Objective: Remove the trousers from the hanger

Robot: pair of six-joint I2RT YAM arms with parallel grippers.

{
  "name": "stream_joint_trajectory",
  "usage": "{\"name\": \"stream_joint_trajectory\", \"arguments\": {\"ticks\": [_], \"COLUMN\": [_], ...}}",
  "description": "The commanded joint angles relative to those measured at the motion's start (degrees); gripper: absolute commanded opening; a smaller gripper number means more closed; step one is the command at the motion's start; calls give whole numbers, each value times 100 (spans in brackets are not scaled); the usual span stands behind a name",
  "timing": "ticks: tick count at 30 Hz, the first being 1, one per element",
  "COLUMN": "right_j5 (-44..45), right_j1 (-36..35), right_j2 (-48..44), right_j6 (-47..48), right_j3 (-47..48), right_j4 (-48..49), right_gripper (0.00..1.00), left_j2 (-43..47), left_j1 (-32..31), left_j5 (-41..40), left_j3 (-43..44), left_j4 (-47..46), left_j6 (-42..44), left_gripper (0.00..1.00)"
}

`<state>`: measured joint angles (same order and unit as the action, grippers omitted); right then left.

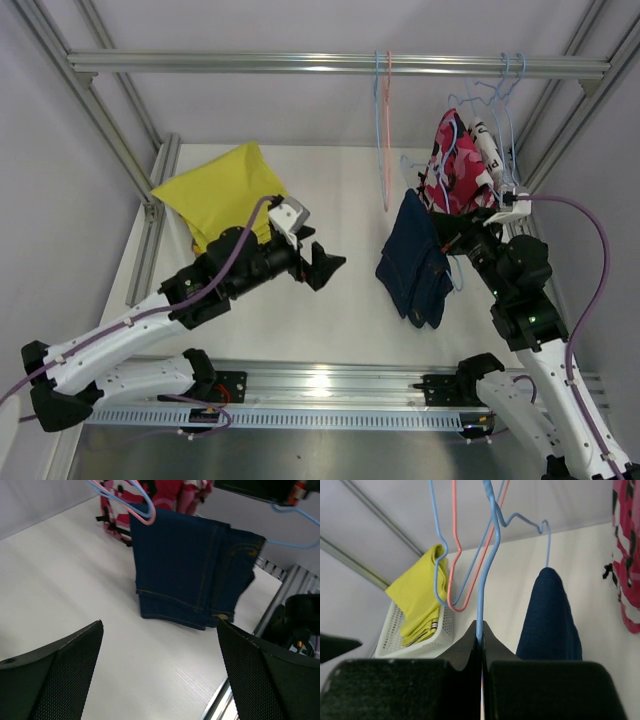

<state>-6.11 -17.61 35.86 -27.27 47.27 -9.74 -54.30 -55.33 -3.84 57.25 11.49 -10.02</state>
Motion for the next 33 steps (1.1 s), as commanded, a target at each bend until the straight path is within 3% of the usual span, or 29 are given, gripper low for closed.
{"name": "stream_joint_trajectory", "arguments": {"ticks": [1,5,13,23,33], "right_j5": [1232,1911,2957,2949,2914], "right_j1": [-260,-620,-1517,-1834,-1834], "right_j2": [-35,105,580,581,413], "right_j6": [38,-147,-314,-481,-517], "right_j3": [11,-33,238,573,521], "right_j4": [394,297,139,-213,-310], "right_gripper": [0,0,0,0,0], "left_j2": [-10,-220,-1380,-2936,-3710], "left_j1": [-766,-1453,-2631,-2702,-2307], "left_j5": [-872,-1698,-3377,-3800,-3422], "left_j3": [-241,-443,-672,-154,312], "left_j4": [-550,-981,-3008,-4751,-4902], "left_j6": [396,580,1282,2706,2312], "left_gripper": [99,100,99,99,99]}}
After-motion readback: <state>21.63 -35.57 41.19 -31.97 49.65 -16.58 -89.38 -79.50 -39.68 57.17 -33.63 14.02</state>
